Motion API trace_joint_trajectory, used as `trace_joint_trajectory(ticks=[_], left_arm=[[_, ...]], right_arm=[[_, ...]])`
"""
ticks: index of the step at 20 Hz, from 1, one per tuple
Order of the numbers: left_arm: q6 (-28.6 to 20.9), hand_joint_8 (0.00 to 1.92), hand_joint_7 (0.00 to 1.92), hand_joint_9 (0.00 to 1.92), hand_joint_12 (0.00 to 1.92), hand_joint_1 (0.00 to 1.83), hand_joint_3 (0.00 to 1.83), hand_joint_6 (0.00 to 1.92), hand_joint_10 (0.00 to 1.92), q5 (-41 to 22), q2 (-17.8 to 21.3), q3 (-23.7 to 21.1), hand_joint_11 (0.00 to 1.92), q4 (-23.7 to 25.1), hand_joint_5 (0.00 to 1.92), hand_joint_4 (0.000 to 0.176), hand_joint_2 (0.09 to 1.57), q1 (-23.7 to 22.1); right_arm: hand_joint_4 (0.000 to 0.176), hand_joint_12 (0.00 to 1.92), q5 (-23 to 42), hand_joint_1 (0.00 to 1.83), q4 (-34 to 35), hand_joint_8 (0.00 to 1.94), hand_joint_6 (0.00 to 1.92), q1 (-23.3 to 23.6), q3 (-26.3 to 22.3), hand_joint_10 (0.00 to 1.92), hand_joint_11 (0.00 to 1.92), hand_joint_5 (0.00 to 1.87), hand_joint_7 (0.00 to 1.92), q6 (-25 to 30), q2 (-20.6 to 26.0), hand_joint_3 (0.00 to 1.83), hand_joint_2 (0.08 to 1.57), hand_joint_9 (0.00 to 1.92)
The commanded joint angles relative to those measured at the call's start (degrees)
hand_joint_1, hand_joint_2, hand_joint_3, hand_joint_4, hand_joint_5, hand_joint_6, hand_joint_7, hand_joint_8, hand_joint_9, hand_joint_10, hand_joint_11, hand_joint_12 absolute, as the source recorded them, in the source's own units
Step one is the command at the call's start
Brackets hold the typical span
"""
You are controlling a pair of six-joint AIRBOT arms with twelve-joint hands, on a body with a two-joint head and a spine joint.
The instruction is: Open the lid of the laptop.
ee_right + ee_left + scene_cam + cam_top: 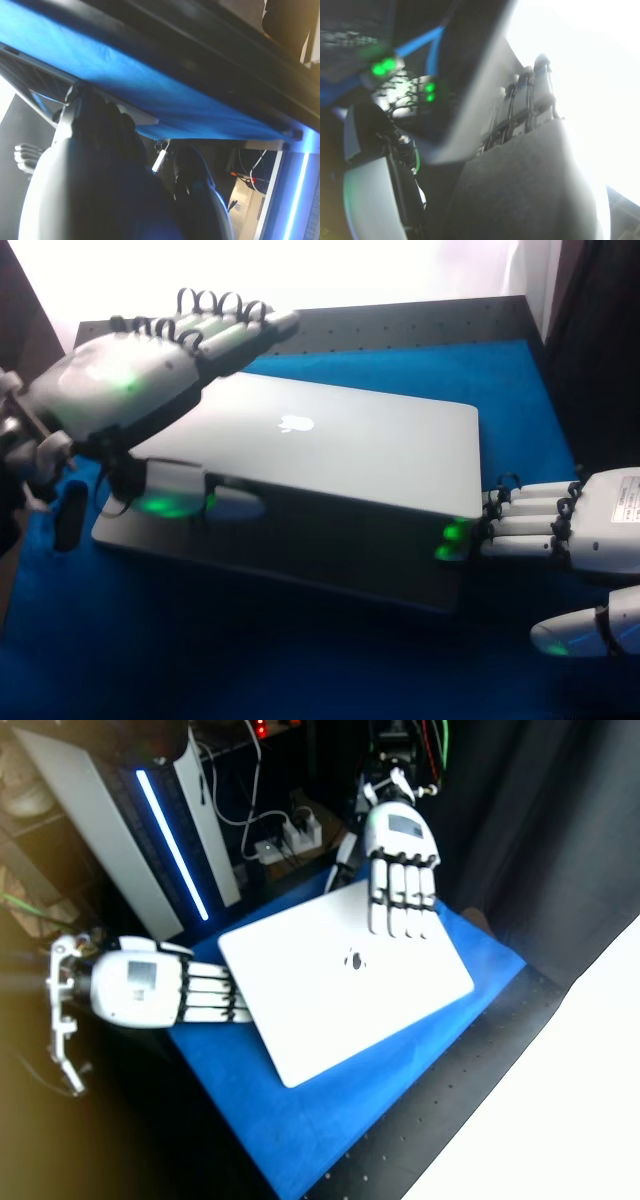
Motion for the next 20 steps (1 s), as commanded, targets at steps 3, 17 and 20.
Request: trace_joint_trajectory(ticks=[3, 17, 20], left_arm=[[0.3, 0.0, 0.0, 0.0, 0.0, 0.91, 0.0, 0.0, 0.0, -6.0, -1.86, 2.55, 0.0, -2.43, 0.0, 0.041, 1.01, -4.13], [0.36, 0.0, 0.0, 0.0, 0.0, 0.92, 0.0, 0.0, 0.0, -5.52, -3.42, 3.01, 0.0, -3.85, 0.0, 0.062, 0.99, -3.87], [0.36, 0.0, 0.0, 0.0, 0.0, 0.92, 0.0, 0.0, 0.0, -5.7, -3.61, 2.98, 0.0, -3.85, 0.0, 0.084, 1.0, -3.83]], right_arm=[[0.0, 0.0, 3.85, 0.0, -0.53, 0.0, 0.0, 0.49, -0.37, 0.0, 0.0, 0.01, 0.0, 0.6, -0.77, 0.0, 1.42, 0.0], [0.0, 0.0, 3.96, 0.0, 0.17, 0.0, 0.0, 6.22, 0.38, 0.0, 0.0, 0.02, 0.0, 0.57, -0.54, 0.0, 1.42, 0.0], [0.0, 0.0, 3.98, 0.0, 0.3, 0.0, 0.01, 7.89, 0.47, 0.0, 0.0, 0.04, 0.0, 0.56, -1.05, 0.0, 1.41, 0.0]])
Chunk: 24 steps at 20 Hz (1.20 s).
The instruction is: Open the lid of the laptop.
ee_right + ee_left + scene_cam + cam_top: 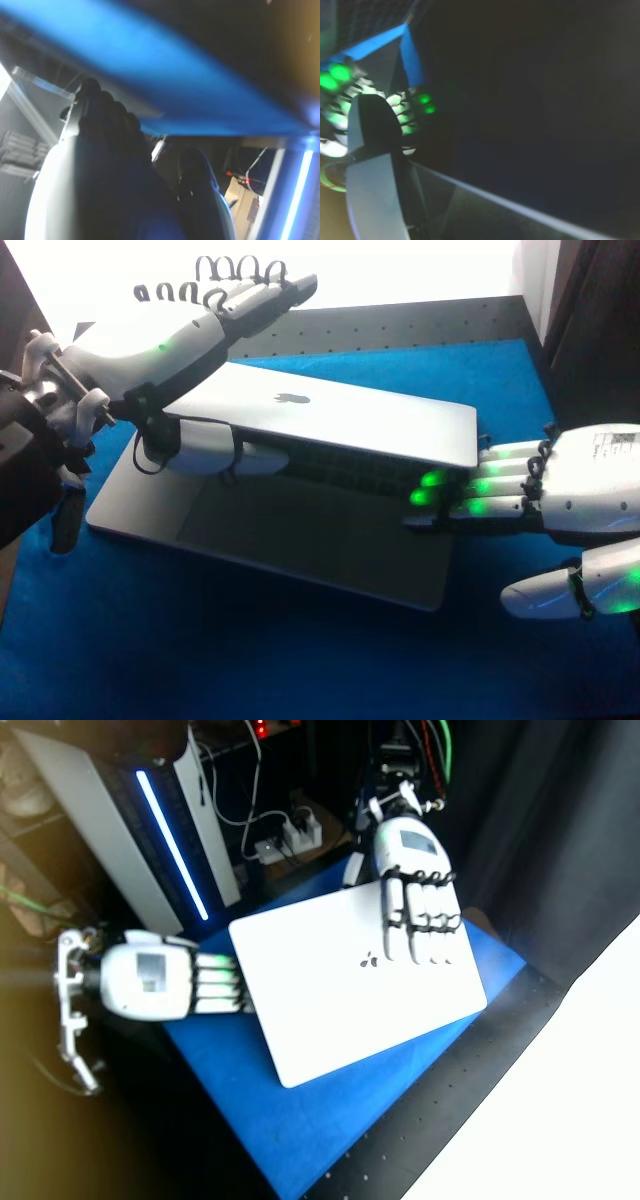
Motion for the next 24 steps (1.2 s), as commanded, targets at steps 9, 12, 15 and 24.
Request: trace_joint_trajectory(ticks=[9, 12, 15, 24], left_arm=[[-0.26, 0.0, 0.0, 0.0, 0.0, 0.9, 0.0, 0.0, 0.0, -7.87, -0.56, 0.91, 0.0, 0.14, 0.0, 0.07, 0.99, -3.02], [-0.24, 0.0, 0.0, 0.0, 0.0, 0.81, 0.01, 0.0, 0.0, -6.04, -1.63, 2.63, 0.0, 0.6, 0.0, 0.071, 1.01, -5.45], [0.02, 0.0, 0.0, 0.0, 0.0, 0.88, 0.01, 0.0, 0.0, -3.25, -3.04, 4.74, 0.0, 1.21, 0.0, 0.112, 1.03, -8.24], [7.26, 0.0, 0.0, 0.0, 0.02, 0.72, 0.0, 0.0, 0.0, 12.63, -13.41, 17.31, 0.03, -1.59, 0.0, 0.062, 1.02, -17.65]], right_arm=[[0.0, 0.0, 3.91, 0.0, 3.4, 0.02, 0.01, 0.31, 5.69, 0.0, 0.0, 0.1, 0.06, -0.06, -9.44, 0.0, 1.41, 0.0], [0.0, 0.0, 3.87, 0.0, 2.97, 0.01, 0.01, -0.51, 5.71, 0.0, 0.0, 0.14, 0.08, -0.06, -9.41, 0.0, 1.42, 0.0], [0.0, 0.0, 3.83, 0.0, 2.74, 0.0, 0.0, -1.53, 5.77, 0.0, 0.0, 0.06, 0.01, -0.05, -9.68, 0.0, 1.4, 0.0], [0.0, 0.0, 3.84, 0.0, 1.09, 0.0, 0.0, -1.6, 6.75, 0.0, 0.0, 0.04, 0.0, -0.05, -10.74, 0.0, 1.41, 0.0]])
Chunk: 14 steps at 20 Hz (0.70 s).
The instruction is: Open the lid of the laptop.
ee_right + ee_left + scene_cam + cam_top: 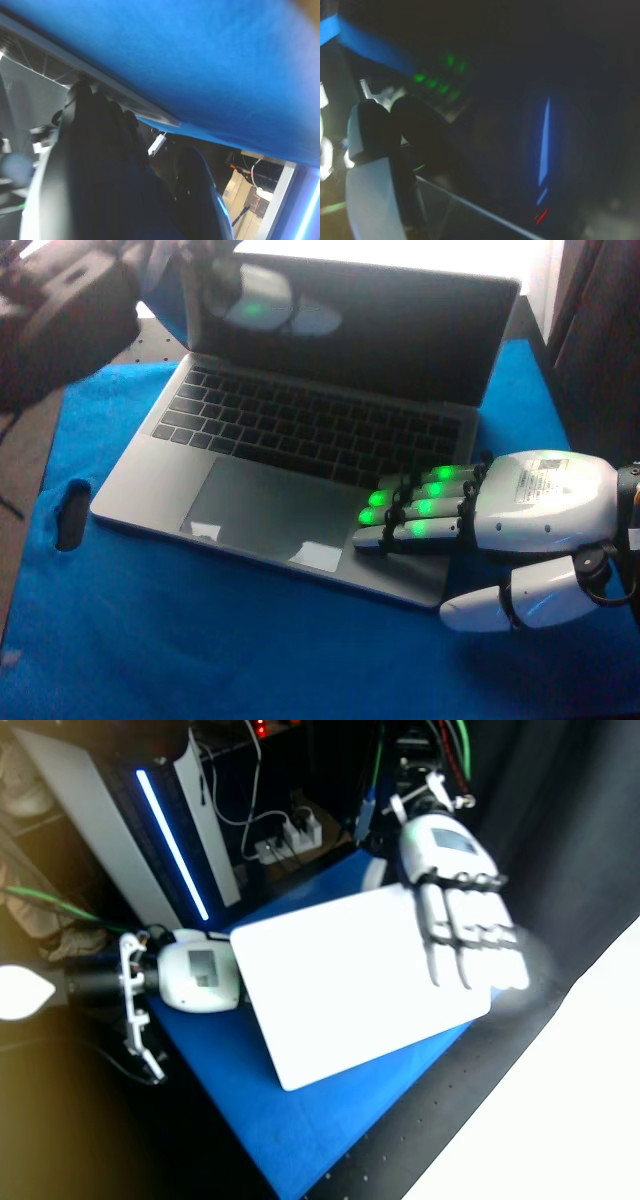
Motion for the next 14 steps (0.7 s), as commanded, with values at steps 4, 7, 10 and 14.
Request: trace_joint_trajectory(ticks=[4, 7, 10, 14], left_arm=[[0.26, 0.0, 0.0, 0.0, 0.0, 0.61, 0.0, 0.0, 0.0, 5.29, -5.66, 7.47, 0.0, -1.32, 0.0, 0.116, 0.98, -3.5], [0.33, 0.0, 0.0, 0.0, 0.0, 0.71, 0.0, 0.0, 0.0, 8.83, -8.92, 12.3, 0.0, 0.02, 0.0, 0.105, 0.99, -6.31], [3.06, 0.0, 0.0, 0.0, 0.0, 0.64, 0.0, 0.0, 0.0, 12.39, -11.2, 16.16, 0.0, 0.08, 0.0, 0.105, 1.0, -8.63], [6.16, 0.0, 0.0, 0.0, 0.0, 0.69, 0.0, 0.0, 0.0, 15.9, -11.95, 18.15, 0.0, 0.08, 0.0, 0.114, 0.99, -12.0]], right_arm=[[0.0, 0.0, 2.7, 0.0, -0.77, 0.0, 0.01, -0.02, 0.78, 0.0, 0.0, 0.04, 0.01, 0.58, -1.66, 0.0, 1.41, 0.0], [0.0, 0.0, 2.71, 0.0, -1.02, 0.0, 0.01, 0.0, 1.02, 0.0, 0.0, 0.04, 0.01, 0.58, -1.72, 0.0, 1.41, 0.0], [0.0, 0.0, 2.71, 0.0, -1.82, 0.0, 0.0, 0.42, 1.51, 0.0, 0.0, 0.03, 0.0, 0.58, -2.17, 0.0, 1.41, 0.0], [0.0, 0.0, 2.71, 0.0, -2.13, 0.0, 0.0, 0.48, 1.61, 0.0, 0.0, 0.02, 0.0, 0.59, -2.4, 0.0, 1.42, 0.0]])
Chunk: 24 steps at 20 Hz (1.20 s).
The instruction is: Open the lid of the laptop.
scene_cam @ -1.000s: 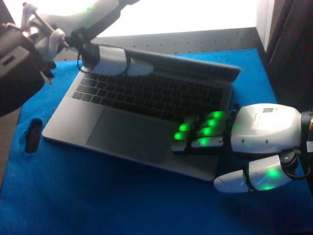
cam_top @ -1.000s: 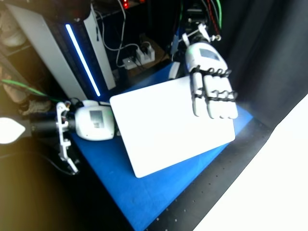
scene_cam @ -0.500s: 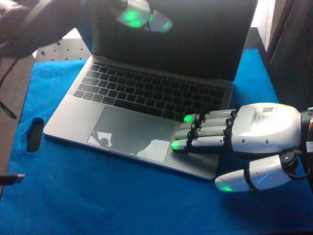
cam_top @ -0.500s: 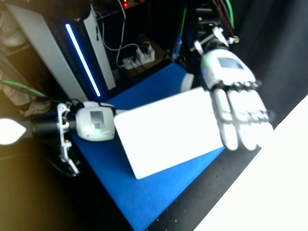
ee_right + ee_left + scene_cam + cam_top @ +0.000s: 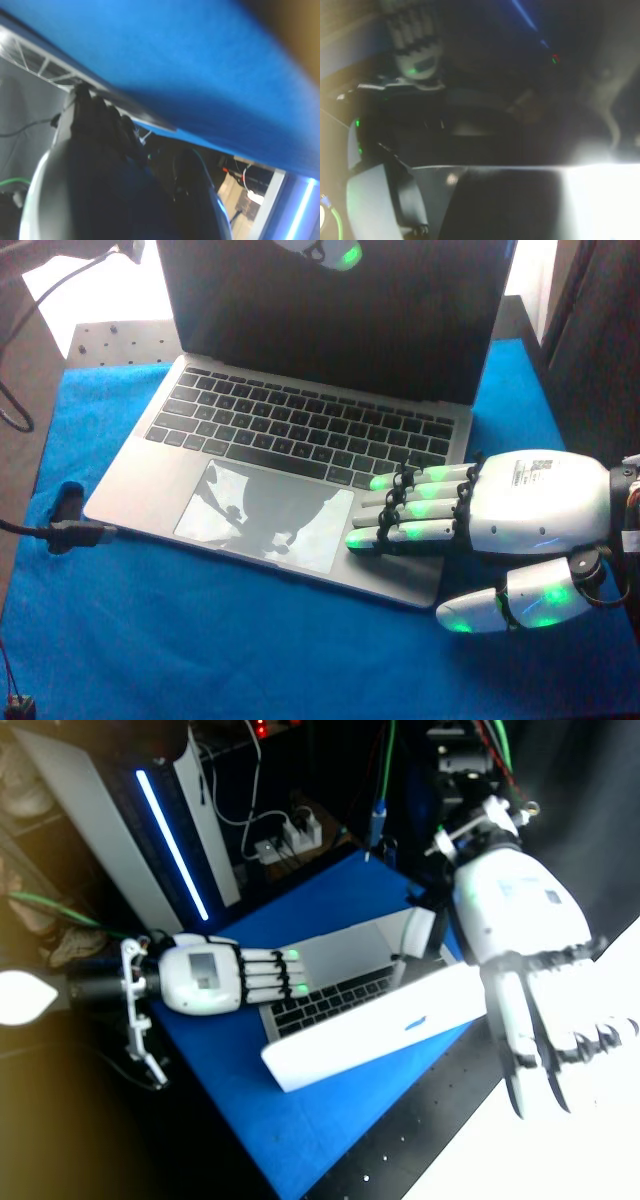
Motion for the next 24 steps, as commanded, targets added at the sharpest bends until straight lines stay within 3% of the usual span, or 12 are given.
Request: trace_joint_trajectory(ticks=[1, 5, 7, 8, 13, 16, 17, 19, 20, 22, 23, 24], left_arm=[[1.09, 0.0, 0.0, 0.0, 0.0, 0.68, 0.0, 0.0, 0.0, -5.26, -0.04, 0.21, 0.0, -0.31, 0.0, 0.103, 0.99, -1.32], [8.38, 0.0, 0.0, 0.0, 0.02, 0.67, 0.0, 0.0, 0.0, -3.09, -1.05, 1.94, 0.04, -3.52, 0.0, 0.091, 0.99, -3.36], [8.4, 0.0, 0.0, 0.01, 0.04, 0.66, 0.0, 0.0, 0.0, -2.87, -2.66, 4.3, 0.08, -6.37, 0.0, 0.14, 0.98, -3.24], [8.4, 0.0, 0.0, 0.0, 0.03, 0.66, 0.0, 0.0, 0.0, -2.39, -3.76, 5.67, 0.06, -7.29, 0.0, 0.144, 0.98, -3.22], [8.39, 0.0, 0.0, 0.0, 0.0, 0.58, 0.0, 0.0, 0.0, -0.35, -5.57, 9.42, 0.0, -10.98, 0.0, 0.131, 0.99, -3.38], [8.46, 0.0, 0.0, 0.0, 0.0, 0.54, 0.0, 0.0, 0.0, -3.53, -2.9, 5.02, 0.0, -11.98, 0.0, 0.142, 0.98, -1.98], [8.49, 0.0, 0.0, 0.0, 0.0, 0.54, 0.0, 0.0, 0.0, -6.23, -1.09, 2.0, 0.0, -11.6, 0.0, 0.125, 0.98, -1.32], [8.53, 0.0, 0.0, 0.04, 0.03, 0.53, 0.0, 0.0, 0.01, -12.76, 3.62, -5.89, 0.07, -10.98, 0.0, 0.138, 0.98, 0.38], [8.49, 0.0, 0.0, 0.05, 0.06, 0.49, 0.0, 0.0, 0.02, -15.96, 5.83, -9.43, 0.14, -10.14, 0.0, 0.13, 0.97, 1.23], [8.42, 0.0, 0.0, 0.08, 0.08, 0.43, 0.0, 0.0, 0.02, -23.41, 10.52, -16.68, 0.17, -7.26, 0.0, 0.06, 0.97, 2.95], [8.02, 0.03, 0.23, 0.31, 0.48, 0.46, 0.02, 0.01, 0.03, -30.06, 15.18, -22.48, 0.21, -5.08, 0.11, 0.016, 1.02, 4.46], [7.91, 0.02, 0.34, 0.41, 0.82, 0.48, 0.01, 0.01, 0.02, -31.47, 16.39, -23.85, 0.17, -4.64, 0.18, 0.021, 1.05, 4.84]], right_arm=[[0.0, 0.0, 1.71, 0.0, 0.23, 0.0, 0.0, 0.31, -0.22, 0.0, 0.0, 0.02, 0.0, 0.65, -1.03, 0.0, 1.42, 0.0], [0.0, 0.0, 1.72, 0.0, 0.05, 0.0, 0.0, 0.55, -0.02, 0.0, 0.0, 0.03, 0.0, 0.65, -1.28, 0.0, 1.42, 0.0], [0.0, 0.0, 1.72, 0.0, -0.23, 0.0, 0.0, 0.66, 0.15, 0.0, 0.0, 0.03, 0.0, 0.65, -1.43, 0.0, 1.42, 0.0], [0.0, 0.0, 1.72, 0.0, -0.26, 0.0, 0.0, 0.68, 0.21, 0.0, 0.0, 0.03, 0.0, 0.65, -1.44, 0.0, 1.42, 0.0], [0.0, 0.0, 1.74, 0.0, -0.74, 0.0, 0.01, 0.88, 0.48, 0.0, 0.0, 0.05, 0.0, 0.65, -1.84, 0.0, 1.42, 0.0], [0.0, 0.0, 1.74, 0.0, -0.73, 0.0, 0.0, 0.87, 0.38, 0.0, 0.0, 0.03, 0.0, 0.67, -1.79, 0.0, 1.41, 0.0], [0.0, 0.0, 1.74, 0.0, -0.71, 0.0, 0.01, 0.87, 0.37, 0.0, 0.0, 0.05, 0.0, 0.68, -1.71, 0.0, 1.42, 0.0], [0.0, 0.0, 1.74, 0.0, 0.0, 0.0, 0.0, 0.87, 0.13, 0.0, 0.0, 0.04, 0.0, 0.68, -1.56, 0.0, 1.42, 0.0], [0.0, 0.0, 1.74, 0.0, 0.6, 0.0, 0.0, 0.87, -0.15, 0.0, 0.0, 0.03, 0.0, 0.68, -1.5, 0.0, 1.42, 0.0], [0.0, 0.0, 1.74, 0.0, 2.48, 0.0, 0.0, 0.82, -1.03, 0.0, 0.0, 0.0, 0.0, 0.68, -1.31, 0.0, 1.42, 0.0], [0.0, 0.0, 1.72, 0.0, 3.35, 0.0, 0.0, 0.41, -1.37, 0.0, 0.0, 0.0, 0.0, 0.68, -0.53, 0.0, 1.42, 0.0], [0.0, 0.0, 1.72, 0.0, 3.7, 0.0, 0.0, 0.32, -1.38, 0.0, 0.0, 0.0, 0.0, 0.68, -0.38, 0.0, 1.41, 0.0]])
